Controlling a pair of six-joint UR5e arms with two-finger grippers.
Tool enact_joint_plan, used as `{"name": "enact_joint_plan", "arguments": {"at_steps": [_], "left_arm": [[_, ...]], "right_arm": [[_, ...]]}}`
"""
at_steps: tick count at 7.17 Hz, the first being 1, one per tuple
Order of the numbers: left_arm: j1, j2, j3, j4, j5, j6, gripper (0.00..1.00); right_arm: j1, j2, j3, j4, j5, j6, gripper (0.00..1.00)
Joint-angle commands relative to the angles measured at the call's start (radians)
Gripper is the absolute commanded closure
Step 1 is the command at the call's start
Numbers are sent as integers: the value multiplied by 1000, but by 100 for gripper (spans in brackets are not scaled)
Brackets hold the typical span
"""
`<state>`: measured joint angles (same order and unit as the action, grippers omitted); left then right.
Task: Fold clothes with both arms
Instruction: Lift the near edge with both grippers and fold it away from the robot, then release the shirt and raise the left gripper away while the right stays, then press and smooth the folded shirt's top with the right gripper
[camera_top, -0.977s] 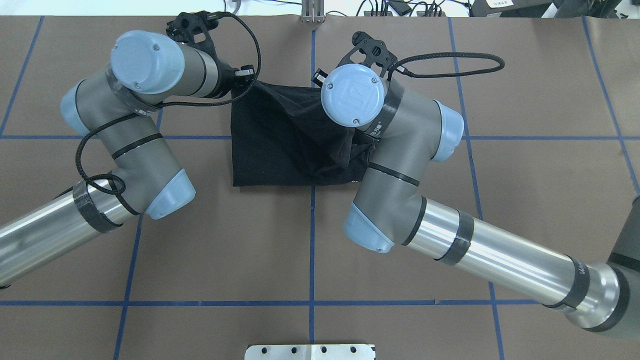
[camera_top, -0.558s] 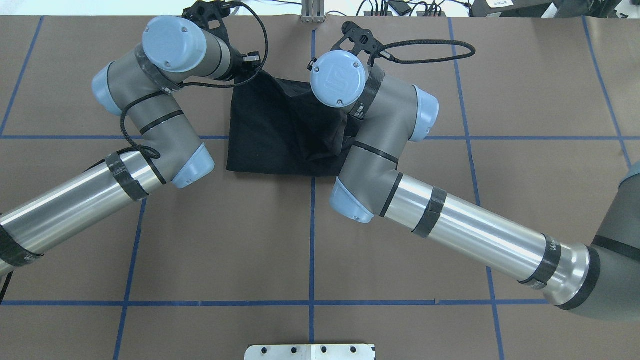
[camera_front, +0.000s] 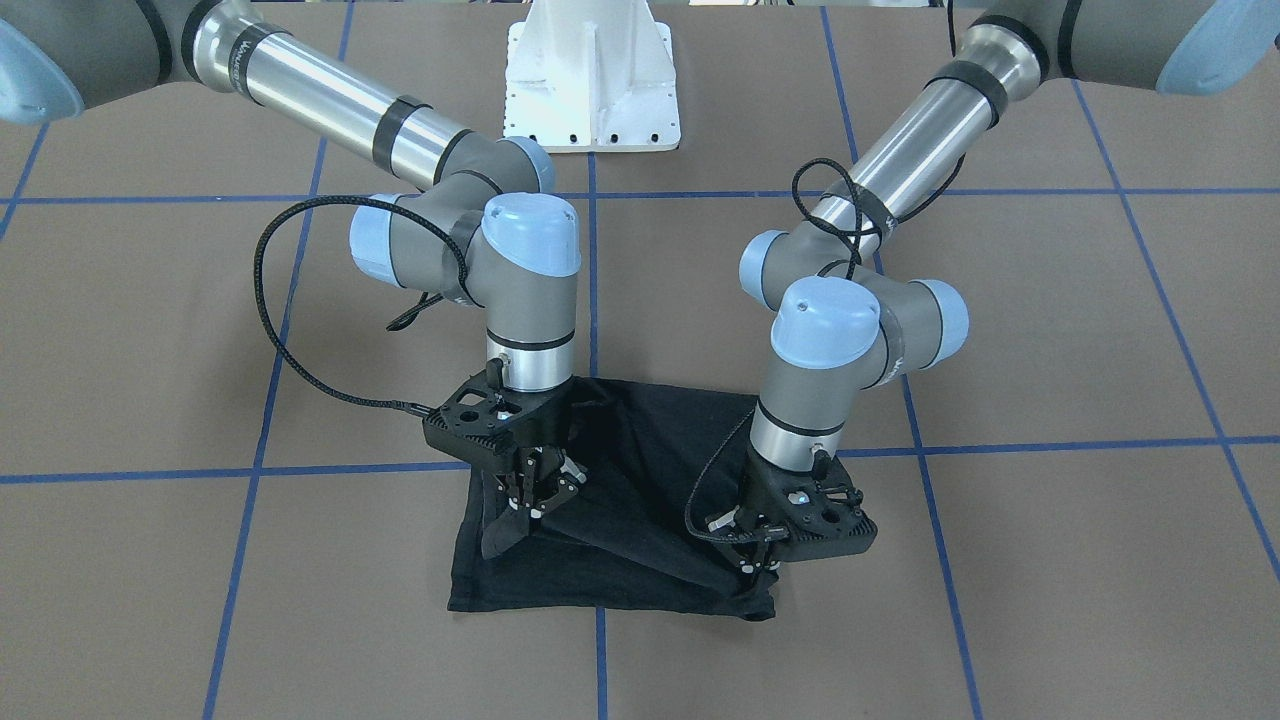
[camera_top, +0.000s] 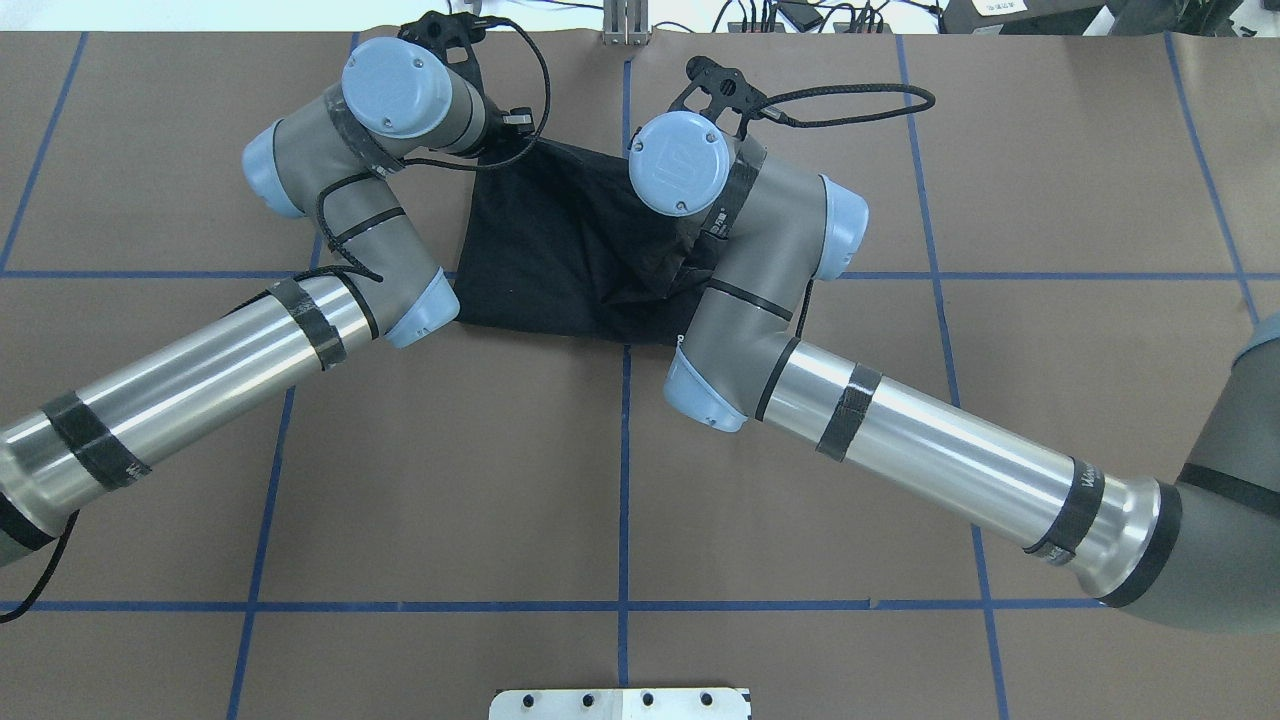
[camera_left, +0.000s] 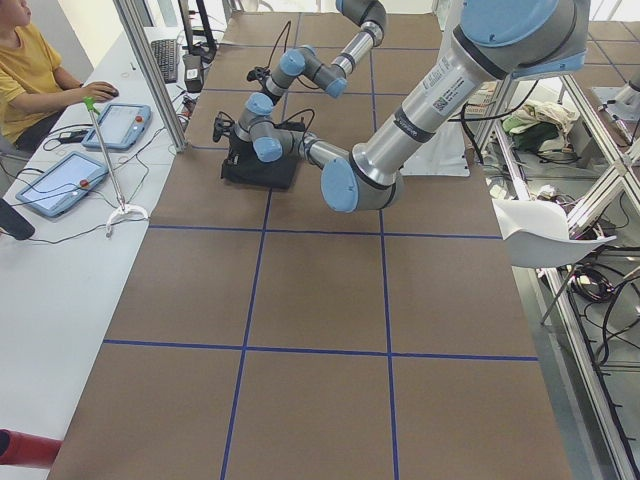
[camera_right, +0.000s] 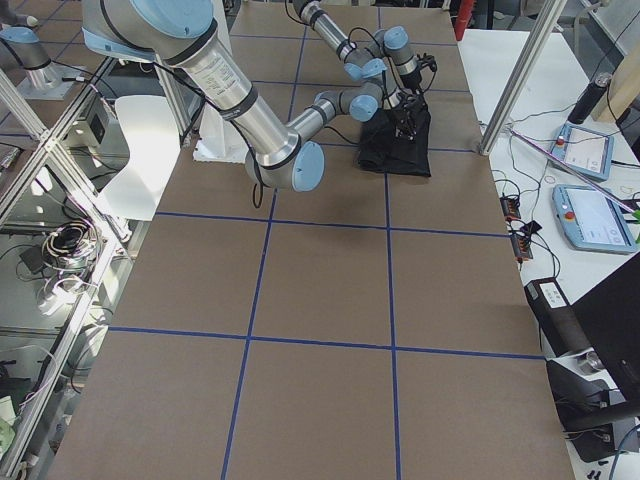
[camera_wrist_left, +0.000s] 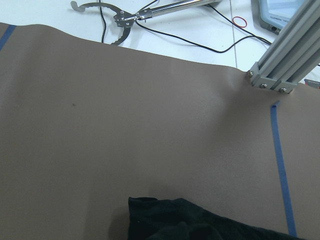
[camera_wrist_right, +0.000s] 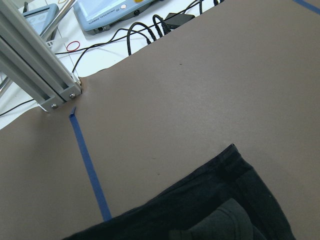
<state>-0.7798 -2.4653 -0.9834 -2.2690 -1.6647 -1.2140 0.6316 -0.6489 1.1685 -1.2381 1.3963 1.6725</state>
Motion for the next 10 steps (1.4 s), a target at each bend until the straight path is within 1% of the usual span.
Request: {"name": "enact_joint_plan", "arguments": {"at_steps": [1, 2, 3, 4, 5, 6, 8, 9, 10], "left_arm": [[-3, -9, 25, -14, 0, 69, 7], [-24, -6, 6, -15, -12, 111, 0], [-70, 53, -91, -8, -112, 181, 0], [-123, 181, -235, -9, -262, 292, 0], [-131, 275, -349, -7, -282, 328, 0], [-134, 308, -388, -7, -287, 329, 0], [-134, 315, -411, -6, -288, 329, 0], [-134, 318, -419, -3, -288, 329, 0], [-134, 318, -419, -3, -288, 324, 0]], "right_arm": [[45, 0, -41, 12, 76, -122, 5], [103, 0, -41, 12, 160, -196, 0], [167, 2, -30, 8, 290, -326, 0], [200, -3, -4, 0, 379, -367, 0], [192, -8, 38, -7, 388, -356, 0], [148, -8, 78, -30, 368, -337, 0], [19, 0, 83, -40, 180, -329, 0], [-19, 5, 85, -90, 132, -341, 0], [-45, 9, 86, -136, 91, -362, 3]]}}
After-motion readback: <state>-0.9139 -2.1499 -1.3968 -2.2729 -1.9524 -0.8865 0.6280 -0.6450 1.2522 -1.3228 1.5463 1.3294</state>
